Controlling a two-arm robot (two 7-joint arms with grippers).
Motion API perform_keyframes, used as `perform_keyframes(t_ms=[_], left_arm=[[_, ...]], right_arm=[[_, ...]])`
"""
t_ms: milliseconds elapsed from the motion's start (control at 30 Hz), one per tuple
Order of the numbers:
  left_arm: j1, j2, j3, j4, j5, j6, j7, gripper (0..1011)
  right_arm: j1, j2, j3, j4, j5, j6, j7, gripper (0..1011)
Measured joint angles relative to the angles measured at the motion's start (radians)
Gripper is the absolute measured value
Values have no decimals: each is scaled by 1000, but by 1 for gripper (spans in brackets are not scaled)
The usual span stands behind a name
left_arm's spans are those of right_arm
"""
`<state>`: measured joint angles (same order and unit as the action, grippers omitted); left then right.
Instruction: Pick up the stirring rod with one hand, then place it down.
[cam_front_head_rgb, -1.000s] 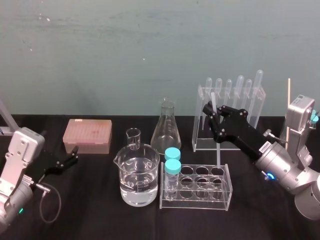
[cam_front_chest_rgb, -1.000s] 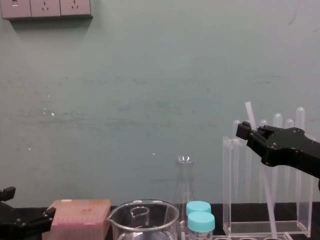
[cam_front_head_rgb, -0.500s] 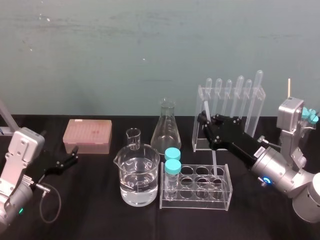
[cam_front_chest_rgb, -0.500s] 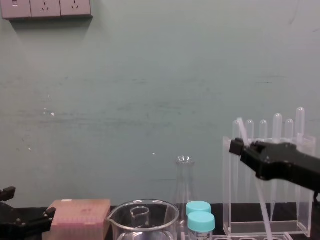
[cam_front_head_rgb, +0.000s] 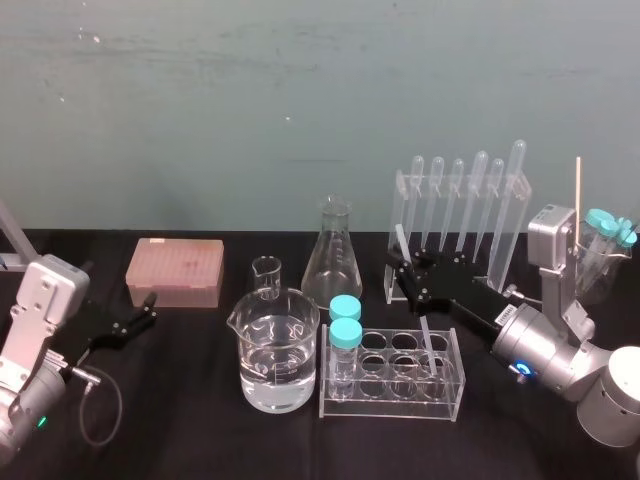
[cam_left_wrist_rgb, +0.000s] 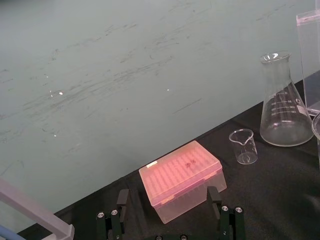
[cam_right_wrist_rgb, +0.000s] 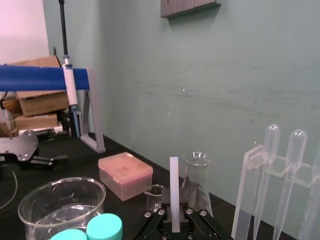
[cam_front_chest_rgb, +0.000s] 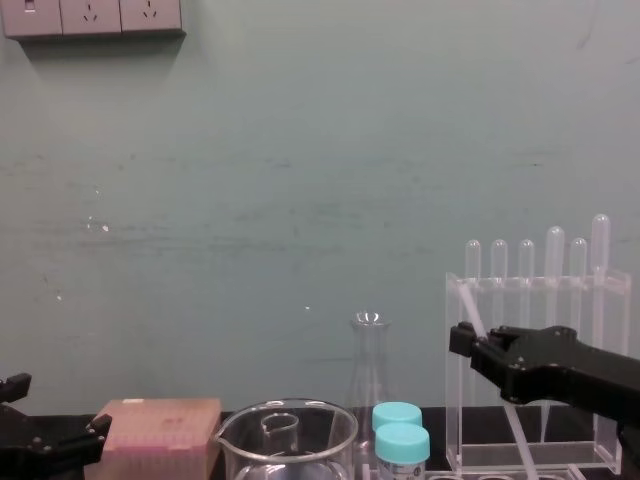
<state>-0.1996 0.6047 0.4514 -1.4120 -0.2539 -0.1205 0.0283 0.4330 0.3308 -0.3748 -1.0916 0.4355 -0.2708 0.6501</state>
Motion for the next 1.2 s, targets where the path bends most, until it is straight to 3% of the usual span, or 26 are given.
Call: perform_keyframes(t_ms=[300, 833, 1200], left_arm=[[0, 0, 0, 0, 0, 0, 0, 1000], [0, 0, 0, 0, 0, 0, 0, 1000], [0, 0, 0, 0, 0, 0, 0, 1000]], right_arm=[[22, -5, -19, 37, -17, 23, 3, 69], [20, -5, -16, 34, -15, 19, 3, 86], [19, -5, -15, 33, -14, 17, 3, 409]])
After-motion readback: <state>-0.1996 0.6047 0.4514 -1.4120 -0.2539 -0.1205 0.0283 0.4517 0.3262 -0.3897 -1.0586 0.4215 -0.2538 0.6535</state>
